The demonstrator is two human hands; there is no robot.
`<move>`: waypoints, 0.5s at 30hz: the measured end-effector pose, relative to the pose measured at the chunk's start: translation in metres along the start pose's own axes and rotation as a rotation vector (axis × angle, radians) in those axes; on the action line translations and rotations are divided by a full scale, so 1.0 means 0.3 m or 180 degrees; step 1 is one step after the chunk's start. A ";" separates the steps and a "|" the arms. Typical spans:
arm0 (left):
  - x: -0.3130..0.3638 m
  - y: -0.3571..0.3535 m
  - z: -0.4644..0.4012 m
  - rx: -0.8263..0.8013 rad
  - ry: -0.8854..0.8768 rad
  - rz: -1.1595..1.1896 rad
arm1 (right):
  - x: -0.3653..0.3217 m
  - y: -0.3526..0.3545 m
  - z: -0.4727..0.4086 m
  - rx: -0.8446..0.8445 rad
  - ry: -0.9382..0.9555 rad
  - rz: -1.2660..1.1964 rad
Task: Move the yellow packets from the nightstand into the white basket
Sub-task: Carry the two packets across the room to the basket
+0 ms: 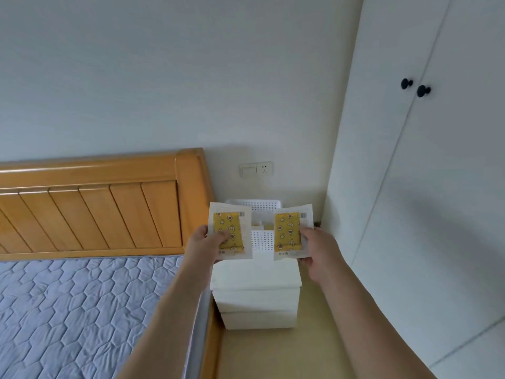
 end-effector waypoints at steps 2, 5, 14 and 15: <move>0.059 -0.019 -0.143 0.0048 -0.0049 -0.0001 | -0.058 -0.046 -0.152 0.0011 -0.0040 0.0046; 0.113 -0.039 -0.341 0.0093 0.0008 -0.0046 | -0.114 -0.124 -0.352 -0.0017 -0.0141 0.0070; 0.067 -0.094 -0.963 0.0000 0.0537 -0.0080 | -0.128 -0.239 -0.901 0.0318 -0.0296 0.0417; 0.050 -0.101 -1.039 -0.0060 0.0632 -0.0134 | -0.120 -0.245 -0.956 0.0338 -0.0329 0.0429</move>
Point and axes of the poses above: each hand's wrist, its own z-axis away from the middle knuckle, its own y-axis out of the back of the hand, x = y × z, the point moved 1 cm from there along -z, towards the middle knuckle, and after that the axes turned 4 degrees about -x, right-handed, at the moved point
